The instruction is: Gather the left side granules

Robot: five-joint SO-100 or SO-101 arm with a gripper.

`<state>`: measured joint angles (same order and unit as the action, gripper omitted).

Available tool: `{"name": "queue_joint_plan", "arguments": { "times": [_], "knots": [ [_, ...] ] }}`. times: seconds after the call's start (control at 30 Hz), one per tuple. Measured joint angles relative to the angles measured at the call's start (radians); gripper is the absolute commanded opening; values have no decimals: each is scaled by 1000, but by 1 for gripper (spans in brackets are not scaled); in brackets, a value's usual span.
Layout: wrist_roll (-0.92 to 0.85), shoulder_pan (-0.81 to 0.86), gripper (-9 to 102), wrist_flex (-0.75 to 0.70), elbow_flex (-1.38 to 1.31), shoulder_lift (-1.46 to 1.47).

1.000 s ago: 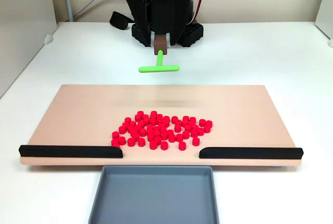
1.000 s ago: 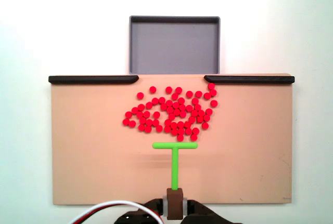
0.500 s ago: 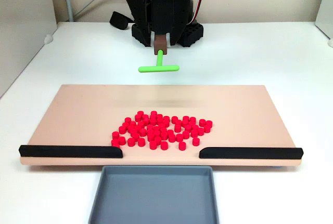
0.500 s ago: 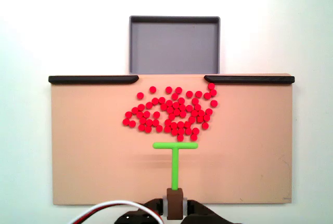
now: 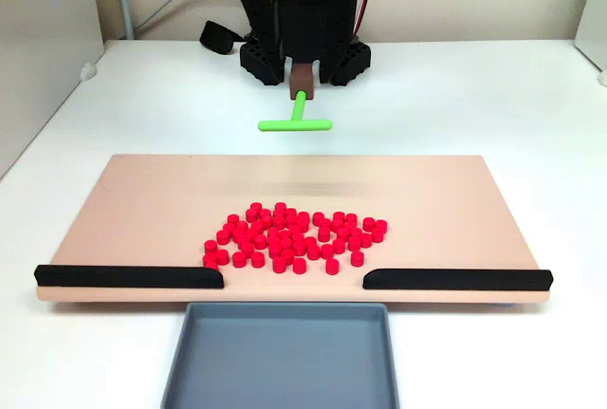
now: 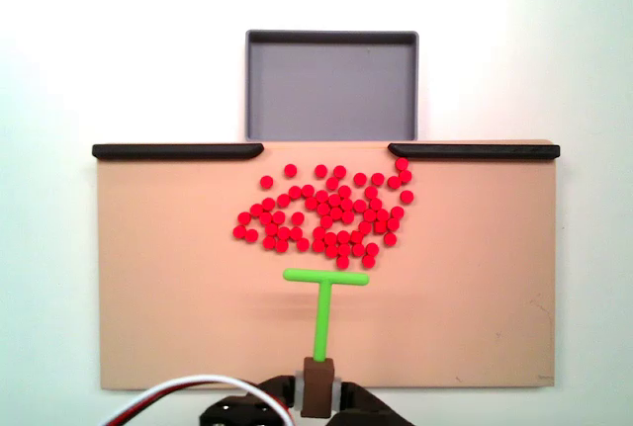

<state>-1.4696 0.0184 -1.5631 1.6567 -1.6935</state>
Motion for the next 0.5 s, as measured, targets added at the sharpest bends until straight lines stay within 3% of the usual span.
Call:
{"name": "queue_joint_plan", "arguments": {
  "times": [0.5],
  "knots": [
    [186, -84, 0, 0, 0, -12]
  ]
}}
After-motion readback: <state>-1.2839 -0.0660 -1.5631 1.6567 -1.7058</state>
